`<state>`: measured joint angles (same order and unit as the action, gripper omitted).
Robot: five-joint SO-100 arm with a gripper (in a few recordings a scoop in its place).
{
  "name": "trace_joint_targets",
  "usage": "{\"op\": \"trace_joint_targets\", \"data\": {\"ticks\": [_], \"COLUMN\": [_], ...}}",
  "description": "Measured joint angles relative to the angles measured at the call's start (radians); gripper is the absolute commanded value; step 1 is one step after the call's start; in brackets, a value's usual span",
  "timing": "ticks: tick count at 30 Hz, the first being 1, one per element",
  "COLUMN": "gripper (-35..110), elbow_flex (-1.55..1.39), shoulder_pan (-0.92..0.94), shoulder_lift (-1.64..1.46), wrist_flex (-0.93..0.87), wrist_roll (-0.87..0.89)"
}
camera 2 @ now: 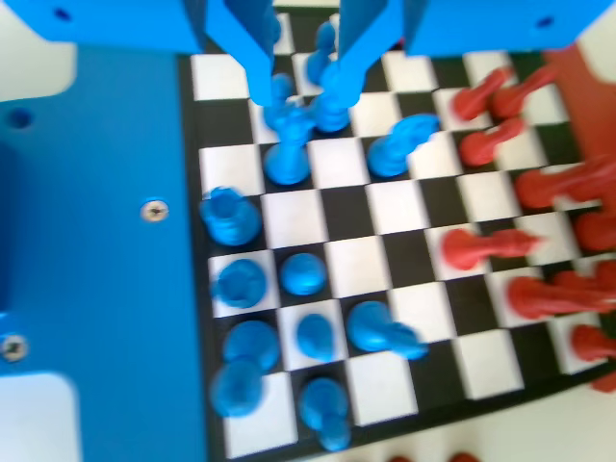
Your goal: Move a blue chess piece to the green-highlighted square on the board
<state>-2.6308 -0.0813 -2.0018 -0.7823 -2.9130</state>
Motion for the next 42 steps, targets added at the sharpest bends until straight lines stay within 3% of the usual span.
{"op": "trace_joint_targets", "data": {"ticks": [23,42], "gripper": [6,1], "elbow_flex": [-0.044,-0.046], "shoulder_pan": [0.031,0.014], "shoulder_lift": [0.123,0.124], "wrist_flex": [0.181,0.172], "wrist_roll": [0.0,0.0]}}
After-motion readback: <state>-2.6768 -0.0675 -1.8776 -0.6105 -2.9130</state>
